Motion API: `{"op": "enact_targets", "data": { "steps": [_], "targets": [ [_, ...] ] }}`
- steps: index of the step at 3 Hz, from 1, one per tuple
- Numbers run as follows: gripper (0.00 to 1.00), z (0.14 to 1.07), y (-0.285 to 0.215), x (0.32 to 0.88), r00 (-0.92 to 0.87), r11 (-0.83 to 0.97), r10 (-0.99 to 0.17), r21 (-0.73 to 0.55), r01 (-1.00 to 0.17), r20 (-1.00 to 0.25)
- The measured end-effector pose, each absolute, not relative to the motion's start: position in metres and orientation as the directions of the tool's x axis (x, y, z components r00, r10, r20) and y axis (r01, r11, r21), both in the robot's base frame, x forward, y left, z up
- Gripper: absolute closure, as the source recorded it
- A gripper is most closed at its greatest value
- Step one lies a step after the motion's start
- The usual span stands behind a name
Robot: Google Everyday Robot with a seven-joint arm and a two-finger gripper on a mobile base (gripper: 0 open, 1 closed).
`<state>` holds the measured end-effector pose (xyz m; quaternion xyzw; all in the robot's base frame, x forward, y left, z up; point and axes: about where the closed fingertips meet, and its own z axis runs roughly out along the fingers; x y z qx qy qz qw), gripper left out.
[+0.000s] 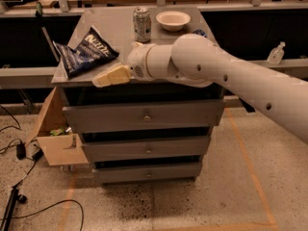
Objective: Move blue chip bag near 7up can
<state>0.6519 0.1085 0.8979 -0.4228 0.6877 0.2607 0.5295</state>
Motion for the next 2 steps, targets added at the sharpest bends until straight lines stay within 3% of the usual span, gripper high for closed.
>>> {"op": "enact_targets", "data": {
  "steps": [2],
  "targets": [
    [0.00,0.893,0.126,0.673,-0.060,0.495,-0.297,-0.101,-0.863,-0.953]
  ]
}}
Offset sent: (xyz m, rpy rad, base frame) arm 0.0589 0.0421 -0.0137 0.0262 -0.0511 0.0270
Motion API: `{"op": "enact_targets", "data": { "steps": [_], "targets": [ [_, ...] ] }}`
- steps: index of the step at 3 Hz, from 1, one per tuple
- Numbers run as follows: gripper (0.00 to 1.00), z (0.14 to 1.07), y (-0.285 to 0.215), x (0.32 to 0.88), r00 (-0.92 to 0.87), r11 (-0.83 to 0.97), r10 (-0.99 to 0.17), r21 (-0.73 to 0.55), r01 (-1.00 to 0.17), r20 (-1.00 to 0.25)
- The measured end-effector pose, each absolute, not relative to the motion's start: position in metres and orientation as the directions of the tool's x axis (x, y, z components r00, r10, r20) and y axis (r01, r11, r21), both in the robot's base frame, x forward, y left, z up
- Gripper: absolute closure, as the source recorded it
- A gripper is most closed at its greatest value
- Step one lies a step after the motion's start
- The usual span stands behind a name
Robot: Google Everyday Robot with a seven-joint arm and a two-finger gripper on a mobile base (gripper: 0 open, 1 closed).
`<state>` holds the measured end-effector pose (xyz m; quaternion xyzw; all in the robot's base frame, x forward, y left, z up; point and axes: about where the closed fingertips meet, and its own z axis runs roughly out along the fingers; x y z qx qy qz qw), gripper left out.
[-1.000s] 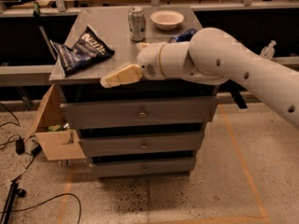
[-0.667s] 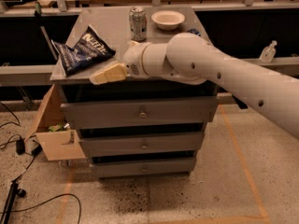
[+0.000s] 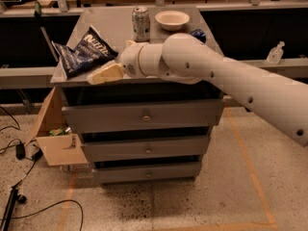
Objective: Move blue chip bag near 7up can
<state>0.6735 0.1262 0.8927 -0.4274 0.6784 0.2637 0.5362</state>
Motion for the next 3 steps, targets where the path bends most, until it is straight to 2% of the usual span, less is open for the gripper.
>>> {"op": "enact_targets", "data": {
  "steps": [2,3],
  "targets": [
    [0.00,0.886,0.165,0.725,0.003,0.429,-0.292,-0.134,-0.893,-0.957],
    [0.00,0.881,0.180,0.747,-0.027,0.430,-0.299,-0.109,-0.896,-0.954]
  ]
}}
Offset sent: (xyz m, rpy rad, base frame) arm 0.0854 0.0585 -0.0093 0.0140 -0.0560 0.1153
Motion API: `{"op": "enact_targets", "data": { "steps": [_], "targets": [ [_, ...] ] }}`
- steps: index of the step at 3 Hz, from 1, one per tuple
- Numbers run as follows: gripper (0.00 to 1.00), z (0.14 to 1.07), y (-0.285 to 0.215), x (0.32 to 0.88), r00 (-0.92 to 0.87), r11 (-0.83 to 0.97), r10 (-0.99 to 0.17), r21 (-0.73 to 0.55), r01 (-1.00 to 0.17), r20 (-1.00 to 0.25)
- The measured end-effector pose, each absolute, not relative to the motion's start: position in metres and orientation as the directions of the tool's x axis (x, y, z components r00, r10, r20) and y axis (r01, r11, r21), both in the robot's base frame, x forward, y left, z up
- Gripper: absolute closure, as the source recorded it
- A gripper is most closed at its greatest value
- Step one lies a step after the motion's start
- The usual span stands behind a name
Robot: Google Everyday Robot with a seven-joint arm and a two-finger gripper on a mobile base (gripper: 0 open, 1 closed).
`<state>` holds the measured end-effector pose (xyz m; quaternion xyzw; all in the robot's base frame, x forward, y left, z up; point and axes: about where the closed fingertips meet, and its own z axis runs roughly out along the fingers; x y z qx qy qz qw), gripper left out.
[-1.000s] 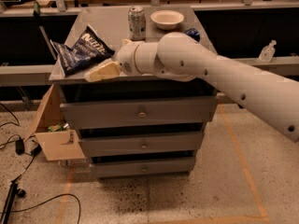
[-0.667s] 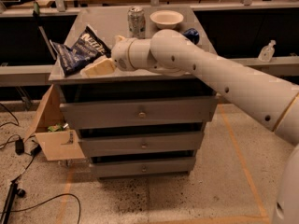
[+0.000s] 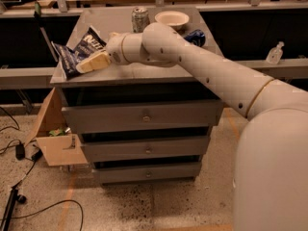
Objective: Move blue chip bag near 7up can
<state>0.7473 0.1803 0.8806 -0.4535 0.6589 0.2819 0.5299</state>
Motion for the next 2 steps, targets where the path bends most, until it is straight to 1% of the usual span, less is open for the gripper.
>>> {"op": "enact_targets", "data": {
  "steps": [1,2],
  "targets": [
    [0.00,0.8683,0.1918,0.7644,-0.098,0.442,-0.297,-0.046,-0.896,-0.950],
    [0.17,0.8596,0.2010,0.7727,-0.135,0.442,-0.301,-0.013,-0.897,-0.944]
  ]
}}
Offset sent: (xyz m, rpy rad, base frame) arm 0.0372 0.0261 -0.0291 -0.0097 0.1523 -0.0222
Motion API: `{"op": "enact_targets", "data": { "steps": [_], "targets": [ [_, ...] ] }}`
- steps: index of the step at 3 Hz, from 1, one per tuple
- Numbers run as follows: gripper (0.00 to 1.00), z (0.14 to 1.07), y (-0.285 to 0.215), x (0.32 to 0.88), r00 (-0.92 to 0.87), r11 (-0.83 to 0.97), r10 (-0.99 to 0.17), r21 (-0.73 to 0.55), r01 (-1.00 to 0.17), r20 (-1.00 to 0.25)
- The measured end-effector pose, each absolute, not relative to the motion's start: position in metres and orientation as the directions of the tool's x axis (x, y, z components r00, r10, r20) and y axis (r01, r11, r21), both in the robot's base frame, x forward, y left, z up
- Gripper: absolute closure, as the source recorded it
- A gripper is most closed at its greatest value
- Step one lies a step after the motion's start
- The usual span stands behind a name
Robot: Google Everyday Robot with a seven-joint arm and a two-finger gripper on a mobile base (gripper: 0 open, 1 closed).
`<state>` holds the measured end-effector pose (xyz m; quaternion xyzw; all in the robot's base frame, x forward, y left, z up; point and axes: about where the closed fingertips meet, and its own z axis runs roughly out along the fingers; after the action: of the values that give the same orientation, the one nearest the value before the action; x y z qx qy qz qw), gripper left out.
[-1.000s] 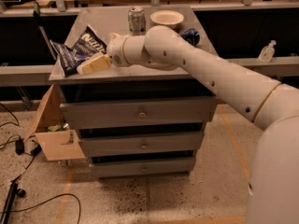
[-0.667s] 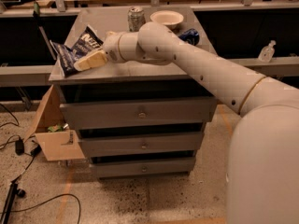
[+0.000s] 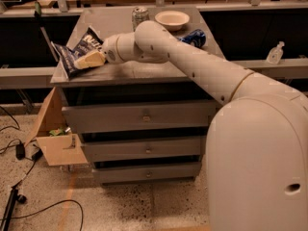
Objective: Move blue chip bag near 7up can
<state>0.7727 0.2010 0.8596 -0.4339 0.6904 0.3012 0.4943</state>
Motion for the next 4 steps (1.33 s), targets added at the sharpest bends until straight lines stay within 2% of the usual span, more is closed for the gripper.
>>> {"op": "enact_targets", "data": {
  "steps": [2,3,4],
  "targets": [
    [0.64,0.849,0.202,0.781,-0.164,0.457,-0.287,0.015,-0.889,-0.944],
    [0.87,0.855,0.172,0.788,-0.159,0.527,-0.304,-0.027,-0.850,-0.939],
    [1.00,0.871,0.124,0.793,-0.148,0.624,-0.337,-0.103,-0.774,-0.930]
  ]
}}
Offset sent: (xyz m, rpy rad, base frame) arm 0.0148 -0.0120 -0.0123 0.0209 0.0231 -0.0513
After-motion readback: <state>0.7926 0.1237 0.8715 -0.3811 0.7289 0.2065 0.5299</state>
